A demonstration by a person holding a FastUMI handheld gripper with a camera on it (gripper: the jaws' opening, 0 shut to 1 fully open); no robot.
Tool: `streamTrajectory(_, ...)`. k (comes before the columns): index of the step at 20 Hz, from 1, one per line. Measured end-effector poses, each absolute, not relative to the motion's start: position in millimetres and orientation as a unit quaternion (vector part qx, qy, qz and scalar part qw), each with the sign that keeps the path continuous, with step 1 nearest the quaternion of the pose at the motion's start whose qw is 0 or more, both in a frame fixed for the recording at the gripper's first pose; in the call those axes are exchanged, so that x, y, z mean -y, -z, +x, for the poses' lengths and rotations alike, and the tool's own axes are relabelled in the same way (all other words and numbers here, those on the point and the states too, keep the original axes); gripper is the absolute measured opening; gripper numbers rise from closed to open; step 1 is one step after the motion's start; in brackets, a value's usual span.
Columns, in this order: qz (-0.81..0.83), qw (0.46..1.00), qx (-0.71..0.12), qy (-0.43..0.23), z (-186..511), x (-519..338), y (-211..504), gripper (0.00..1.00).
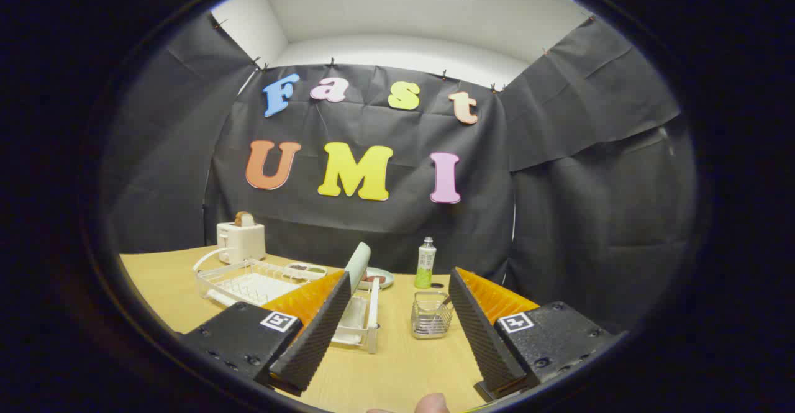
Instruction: Take the plate from the dish rack, then take the spoon from the basket and place it into the plate.
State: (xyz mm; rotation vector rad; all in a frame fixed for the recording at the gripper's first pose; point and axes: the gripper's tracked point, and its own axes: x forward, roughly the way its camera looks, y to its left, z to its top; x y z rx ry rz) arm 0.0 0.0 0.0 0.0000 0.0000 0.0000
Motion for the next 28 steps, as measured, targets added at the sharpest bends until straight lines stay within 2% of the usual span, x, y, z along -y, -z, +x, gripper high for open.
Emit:
streamTrajectory(19,0.001,1.000,0.024,-0.008,-5,-16,-2,1.00)
streamTrajectory(28,0.018,1.000,-0.003,-0.003,0,-13,5,1.00)
